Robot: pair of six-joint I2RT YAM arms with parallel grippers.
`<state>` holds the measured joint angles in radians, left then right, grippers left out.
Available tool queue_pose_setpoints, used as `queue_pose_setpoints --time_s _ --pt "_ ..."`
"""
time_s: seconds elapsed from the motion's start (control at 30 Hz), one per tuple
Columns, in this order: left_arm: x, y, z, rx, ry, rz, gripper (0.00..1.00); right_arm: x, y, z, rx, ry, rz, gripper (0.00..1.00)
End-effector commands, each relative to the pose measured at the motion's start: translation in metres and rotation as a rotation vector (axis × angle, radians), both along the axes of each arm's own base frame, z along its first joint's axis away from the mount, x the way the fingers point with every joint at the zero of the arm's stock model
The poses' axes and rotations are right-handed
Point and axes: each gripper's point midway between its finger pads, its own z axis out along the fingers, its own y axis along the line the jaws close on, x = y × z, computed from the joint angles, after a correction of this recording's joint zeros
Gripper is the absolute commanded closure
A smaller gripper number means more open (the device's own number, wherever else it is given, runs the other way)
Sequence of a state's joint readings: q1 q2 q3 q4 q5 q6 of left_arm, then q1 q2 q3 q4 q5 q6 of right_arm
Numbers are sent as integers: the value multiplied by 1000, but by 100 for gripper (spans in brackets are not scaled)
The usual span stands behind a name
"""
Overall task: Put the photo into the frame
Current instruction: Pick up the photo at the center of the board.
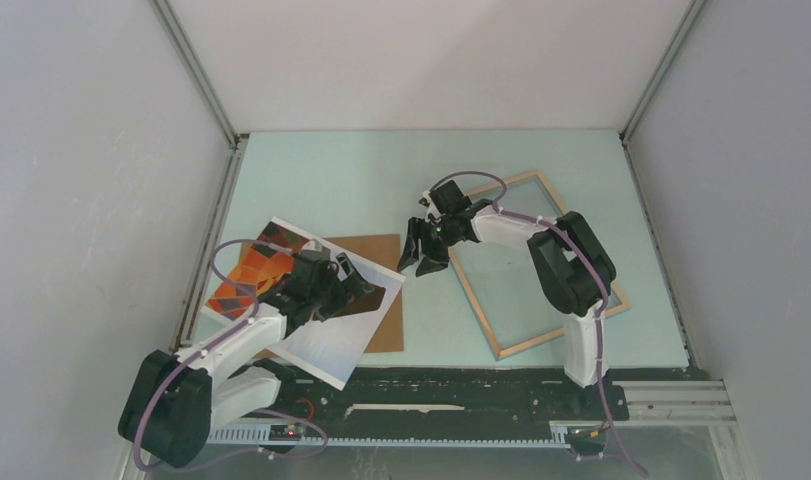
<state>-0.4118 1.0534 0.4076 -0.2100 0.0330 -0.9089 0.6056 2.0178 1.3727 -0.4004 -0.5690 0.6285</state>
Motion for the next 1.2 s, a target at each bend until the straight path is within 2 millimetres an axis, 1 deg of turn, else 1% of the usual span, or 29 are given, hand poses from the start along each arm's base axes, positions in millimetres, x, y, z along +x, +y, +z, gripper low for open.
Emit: queue_pose_setpoints --time_s 0.0,0.07,0.13,0.2,0.37,0.5,0.63,0.67,0.77,0.8,0.97,1.07,1.17 --pt "-11 0 -12 -26 25 -1 0 10 2 -9 62 8 -27 37" --pt "-13 -1 -13 -31 26 -8 0 7 1 -22 84 50 -40 38" --pt "-14 0 -14 -30 26 -10 0 7 5 -26 115 66 -32 44" --pt "-15 0 -13 -30 24 -14 0 7 9 -28 140 74 -27 50" --pt "-13 -4 -9 -41 15 -36 0 12 17 -29 180 74 -33 55" --pt "-13 -6 -8 -47 14 -40 0 7 23 -34 199 104 -22 61" --pt "-13 -7 -8 -51 17 -48 0 0 27 -40 184 111 -10 63" --pt "-13 -8 -8 -53 18 -51 0 -2 28 -40 188 116 -7 66" --pt "-12 -8 -7 -51 17 -50 0 -4 29 -32 186 113 -2 73" --pt "-11 -8 -8 -50 16 -51 0 -5 28 -28 181 106 -1 74" --pt "-10 -11 -12 -62 37 -51 0 -9 24 -5 187 71 3 74" --pt "-10 -16 -13 -78 41 -69 0 -13 27 9 206 58 16 74" --pt "-10 -19 -15 -87 50 -83 0 -18 32 17 214 43 33 74"
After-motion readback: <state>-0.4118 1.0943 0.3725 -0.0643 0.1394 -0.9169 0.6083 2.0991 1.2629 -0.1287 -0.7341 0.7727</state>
